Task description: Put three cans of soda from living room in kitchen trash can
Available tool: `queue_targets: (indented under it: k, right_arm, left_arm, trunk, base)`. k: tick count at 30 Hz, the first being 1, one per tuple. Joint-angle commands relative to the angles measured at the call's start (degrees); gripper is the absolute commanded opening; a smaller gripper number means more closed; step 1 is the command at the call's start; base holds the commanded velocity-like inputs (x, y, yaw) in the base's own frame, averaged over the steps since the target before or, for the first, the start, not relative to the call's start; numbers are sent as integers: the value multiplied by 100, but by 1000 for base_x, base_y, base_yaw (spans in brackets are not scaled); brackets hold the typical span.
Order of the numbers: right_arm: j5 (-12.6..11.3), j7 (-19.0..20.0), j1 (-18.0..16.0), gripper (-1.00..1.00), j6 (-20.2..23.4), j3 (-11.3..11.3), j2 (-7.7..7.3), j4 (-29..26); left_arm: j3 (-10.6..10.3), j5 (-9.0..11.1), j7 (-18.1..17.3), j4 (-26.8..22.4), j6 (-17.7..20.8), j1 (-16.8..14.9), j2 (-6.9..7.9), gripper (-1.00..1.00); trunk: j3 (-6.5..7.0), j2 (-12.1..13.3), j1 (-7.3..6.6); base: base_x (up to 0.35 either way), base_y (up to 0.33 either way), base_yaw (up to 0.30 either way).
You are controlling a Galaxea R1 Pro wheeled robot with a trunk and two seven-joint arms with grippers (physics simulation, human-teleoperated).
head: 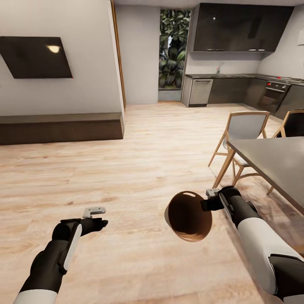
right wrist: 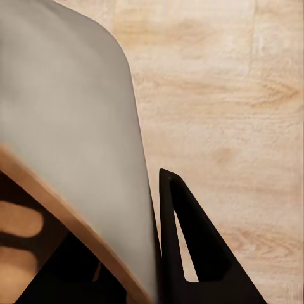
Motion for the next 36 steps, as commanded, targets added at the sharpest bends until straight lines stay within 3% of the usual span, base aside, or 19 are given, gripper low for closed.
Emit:
queue_targets:
  k: [1,20,36]
  right_arm:
    - [-114,25,-1,-100,22,-8,0,-1]
    - [-124,24,-1,-100,-11,-8,2,-4]
    - [-127,3,25,-100,41,-10,9,6]
  left_arm:
    - [-1,5,0,0,1,0,0,100]
    - [-3,32,1,9,29,0,0,100]
    - [-12,30,-9,-5,-15,9,0,100]
  trunk:
    - [28,42,-23]
    - [542,804,-440]
    - [588,804,-440]
  base:
    - [0,0,0]
    - [0,0,0]
    - [48,0,63]
